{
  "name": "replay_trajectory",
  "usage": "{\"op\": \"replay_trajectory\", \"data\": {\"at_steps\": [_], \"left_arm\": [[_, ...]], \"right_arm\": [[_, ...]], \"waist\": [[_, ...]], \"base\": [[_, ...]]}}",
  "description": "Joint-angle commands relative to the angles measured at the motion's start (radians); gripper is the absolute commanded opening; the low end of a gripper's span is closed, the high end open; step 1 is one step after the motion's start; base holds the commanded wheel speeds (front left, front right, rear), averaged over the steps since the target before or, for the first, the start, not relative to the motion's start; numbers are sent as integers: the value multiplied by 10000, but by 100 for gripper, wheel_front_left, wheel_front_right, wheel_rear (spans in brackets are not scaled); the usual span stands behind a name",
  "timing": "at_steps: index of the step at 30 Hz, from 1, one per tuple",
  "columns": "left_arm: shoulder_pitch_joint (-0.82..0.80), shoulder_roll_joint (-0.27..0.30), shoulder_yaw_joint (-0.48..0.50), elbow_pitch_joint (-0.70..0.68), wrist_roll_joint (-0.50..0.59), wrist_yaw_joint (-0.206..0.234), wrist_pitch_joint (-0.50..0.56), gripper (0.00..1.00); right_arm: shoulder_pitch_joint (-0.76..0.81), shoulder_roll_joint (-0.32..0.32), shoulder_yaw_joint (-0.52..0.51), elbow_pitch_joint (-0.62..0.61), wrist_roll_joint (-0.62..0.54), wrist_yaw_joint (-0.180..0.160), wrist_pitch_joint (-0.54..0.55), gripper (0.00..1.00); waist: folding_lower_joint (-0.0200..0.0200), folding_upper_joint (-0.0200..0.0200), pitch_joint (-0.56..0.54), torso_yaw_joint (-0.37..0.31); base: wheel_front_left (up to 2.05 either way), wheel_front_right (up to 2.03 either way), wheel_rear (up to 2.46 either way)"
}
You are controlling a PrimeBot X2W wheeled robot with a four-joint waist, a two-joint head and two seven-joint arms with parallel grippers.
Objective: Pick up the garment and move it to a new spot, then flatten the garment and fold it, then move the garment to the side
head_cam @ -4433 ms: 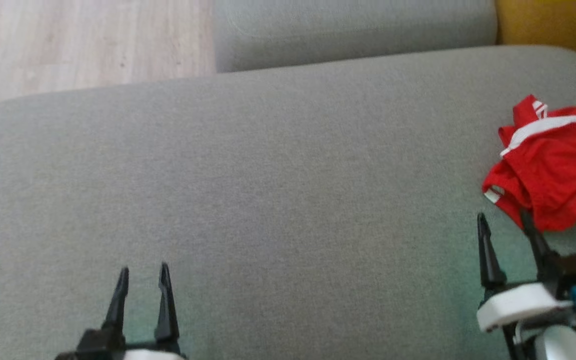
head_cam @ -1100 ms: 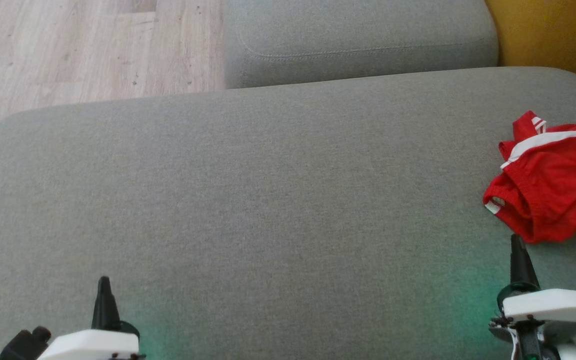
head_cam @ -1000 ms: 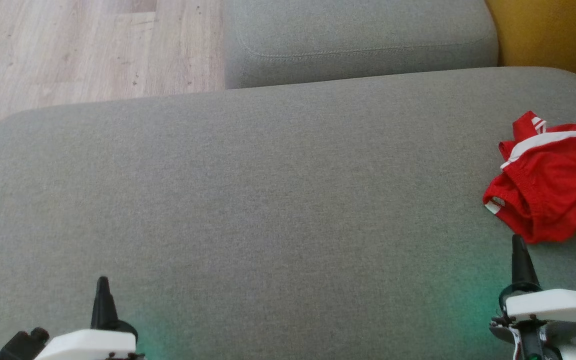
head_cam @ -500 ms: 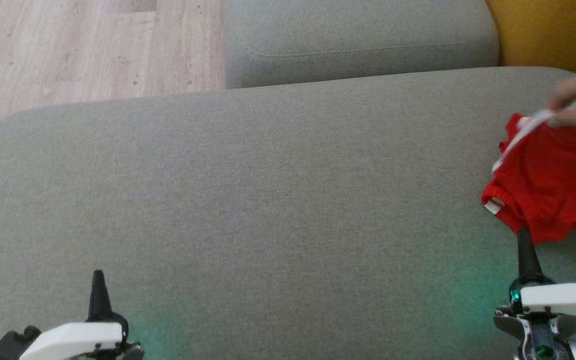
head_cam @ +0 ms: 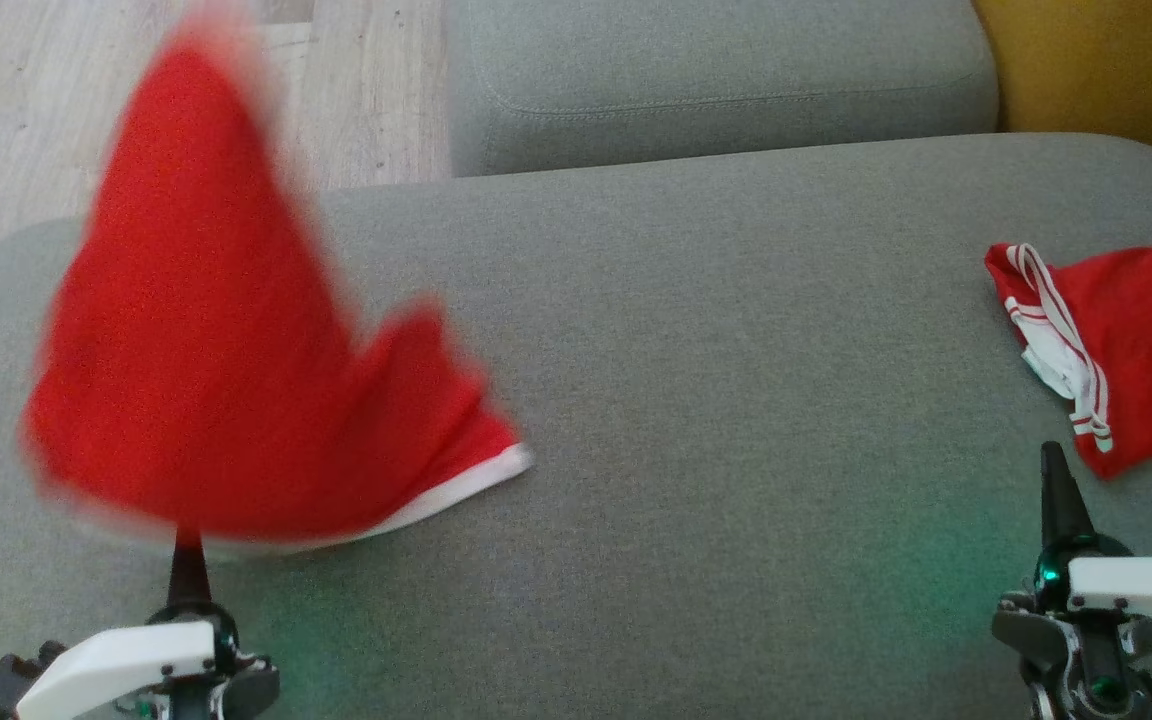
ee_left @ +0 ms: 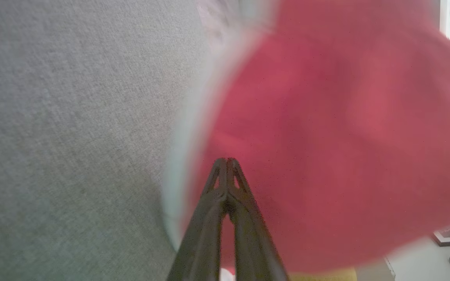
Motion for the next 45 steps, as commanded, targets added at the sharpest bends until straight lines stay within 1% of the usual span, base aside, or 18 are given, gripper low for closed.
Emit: {"op": "replay_trajectory", "data": {"at_steps": [1, 19, 45], "left_arm": [[-557, 30, 340, -341, -264, -111, 68, 0], [-906, 30, 598, -439, -2332, -247, 580, 0], [-905, 30, 596, -440, -2333, -247, 579, 0]], "right_arm": [[-543, -52, 113, -423, 304, -6, 117, 0], [-772, -60, -30, -540, 2547, -7, 628, 0], [-771, -60, -28, -541, 2548, -7, 626, 0]], "waist": [[0, 0, 0, 1], [0, 0, 1, 8], [0, 0, 1, 8]], "base": [[0, 0, 0], [0, 0, 0], [0, 0, 0]]}}
